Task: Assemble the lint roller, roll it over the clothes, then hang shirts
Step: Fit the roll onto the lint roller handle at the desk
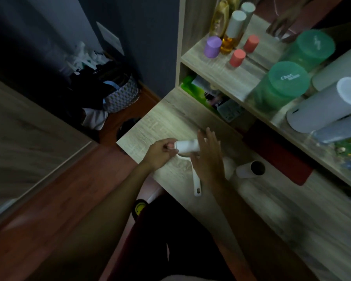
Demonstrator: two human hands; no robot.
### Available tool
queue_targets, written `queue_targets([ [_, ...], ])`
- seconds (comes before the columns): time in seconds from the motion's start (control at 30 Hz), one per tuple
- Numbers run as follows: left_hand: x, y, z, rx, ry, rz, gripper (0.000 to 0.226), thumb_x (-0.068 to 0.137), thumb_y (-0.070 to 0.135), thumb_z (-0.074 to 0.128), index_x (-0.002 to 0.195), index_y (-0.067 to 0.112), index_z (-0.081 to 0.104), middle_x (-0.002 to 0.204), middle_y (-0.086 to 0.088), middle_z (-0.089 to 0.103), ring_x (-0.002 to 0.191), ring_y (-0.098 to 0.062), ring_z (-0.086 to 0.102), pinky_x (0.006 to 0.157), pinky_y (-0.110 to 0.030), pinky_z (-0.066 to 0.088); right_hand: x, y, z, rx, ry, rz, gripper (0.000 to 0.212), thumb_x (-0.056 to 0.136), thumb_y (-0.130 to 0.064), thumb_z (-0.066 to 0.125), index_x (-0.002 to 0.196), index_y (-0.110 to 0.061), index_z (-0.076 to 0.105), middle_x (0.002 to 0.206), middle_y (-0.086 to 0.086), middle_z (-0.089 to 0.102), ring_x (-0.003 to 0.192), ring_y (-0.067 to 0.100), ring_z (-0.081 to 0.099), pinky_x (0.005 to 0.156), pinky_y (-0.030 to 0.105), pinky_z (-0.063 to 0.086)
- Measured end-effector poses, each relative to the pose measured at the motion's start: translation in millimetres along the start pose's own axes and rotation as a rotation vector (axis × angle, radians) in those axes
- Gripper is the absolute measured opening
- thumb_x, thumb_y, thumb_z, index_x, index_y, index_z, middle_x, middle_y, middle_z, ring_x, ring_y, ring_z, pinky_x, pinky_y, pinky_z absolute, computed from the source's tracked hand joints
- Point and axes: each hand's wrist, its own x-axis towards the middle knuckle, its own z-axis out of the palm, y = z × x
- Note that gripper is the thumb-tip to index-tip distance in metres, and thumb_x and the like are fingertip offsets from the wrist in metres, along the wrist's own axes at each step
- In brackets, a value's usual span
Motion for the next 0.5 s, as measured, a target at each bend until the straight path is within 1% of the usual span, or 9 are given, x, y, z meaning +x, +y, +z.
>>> queue_targets([
  [0.07,0.2,-4.0,-3.0,-0.017,-0.007,-0.006,0.035,0.085,0.015,0.064,0.12,0.017,0.066,0.114,0.0,0.069,0.105,-0.013,0.063,0.092,-0.026,0.049,17.1,0.5,-1.5,-0.087,-0.162,-0.073,0.072,0.086,-0.029,0.065,0.148,-0.023,0.029,0.159,0.008,0.019,0.147,0.027,0.01,0.117,0.052,0.008],
  [0.13,0.4,-5.8,-3.9,-0.004,-0.004,0.003,0.031,0.087,0.017,0.063,0.117,0.017,0.067,0.109,0.001,0.071,0.098,-0.011,0.064,0.083,-0.02,0.048,29.1,0.1,-0.9,-0.116,-0.267,-0.098,0.065,0.086,-0.033,0.063,0.145,-0.028,0.035,0.157,0.005,0.024,0.147,0.025,0.01,0.116,0.054,0.004],
  [0.17,0.6,-6.0,-3.8,0.009,-0.004,0.015,0.029,0.088,0.017,0.062,0.116,0.016,0.068,0.106,0.0,0.071,0.091,-0.009,0.064,0.077,-0.016,0.046,32.7,-0.3,-0.3,-0.102,-0.3,-0.094,0.062,0.087,-0.032,0.063,0.143,-0.028,0.038,0.156,0.004,0.026,0.147,0.024,0.013,0.116,0.055,0.004],
  [0.2,1.1,-5.5,-3.4,0.019,-0.008,0.027,0.028,0.089,0.016,0.06,0.115,0.015,0.068,0.1,0.0,0.071,0.082,-0.005,0.062,0.071,-0.013,0.044,35.1,-0.3,0.3,-0.082,-0.315,-0.089,0.06,0.086,-0.03,0.063,0.142,-0.028,0.041,0.155,0.004,0.028,0.146,0.023,0.017,0.116,0.056,0.005],
  [0.27,2.4,-4.5,-3.5,0.027,-0.016,0.036,0.026,0.09,0.014,0.058,0.113,0.013,0.069,0.09,0.002,0.068,0.071,0.002,0.056,0.063,-0.008,0.041,37.2,0.6,3.0,-0.047,-0.309,-0.096,0.056,0.085,-0.029,0.066,0.138,-0.026,0.047,0.153,0.003,0.033,0.141,0.023,0.028,0.115,0.052,0.016],
  [0.3,3.2,-4.1,-3.6,0.023,-0.022,0.034,0.025,0.091,0.014,0.057,0.112,0.012,0.069,0.088,0.003,0.067,0.069,0.003,0.055,0.062,-0.008,0.04,37.6,2.0,4.7,-0.021,-0.298,-0.109,0.054,0.085,-0.029,0.067,0.136,-0.024,0.049,0.15,0.003,0.038,0.138,0.022,0.034,0.113,0.048,0.022],
  [0.37,4.5,-4.8,-4.4,0.015,-0.028,0.034,0.025,0.09,0.015,0.059,0.112,0.01,0.069,0.088,0.001,0.065,0.071,-0.001,0.055,0.065,-0.013,0.04,38.4,4.8,9.5,0.044,-0.291,-0.149,0.052,0.084,-0.028,0.067,0.133,-0.019,0.053,0.139,0.003,0.051,0.129,0.02,0.045,0.111,0.042,0.031],
  [0.43,5.4,-4.9,-5.3,0.024,-0.015,0.031,0.025,0.089,0.016,0.06,0.113,0.01,0.068,0.091,-0.001,0.066,0.076,-0.007,0.057,0.065,-0.014,0.041,38.0,8.2,13.8,0.07,-0.28,-0.174,0.049,0.083,-0.029,0.068,0.129,-0.017,0.055,0.13,0.003,0.059,0.122,0.018,0.051,0.108,0.048,0.035],
  [0.5,5.9,-4.0,-6.0,0.043,-0.008,0.028,0.025,0.089,0.017,0.061,0.112,0.009,0.067,0.089,-0.001,0.066,0.076,-0.009,0.057,0.06,-0.008,0.04,37.2,11.2,16.5,0.068,-0.259,-0.182,0.047,0.082,-0.03,0.068,0.127,-0.019,0.057,0.126,0.001,0.061,0.119,0.017,0.054,0.105,0.053,0.036],
])
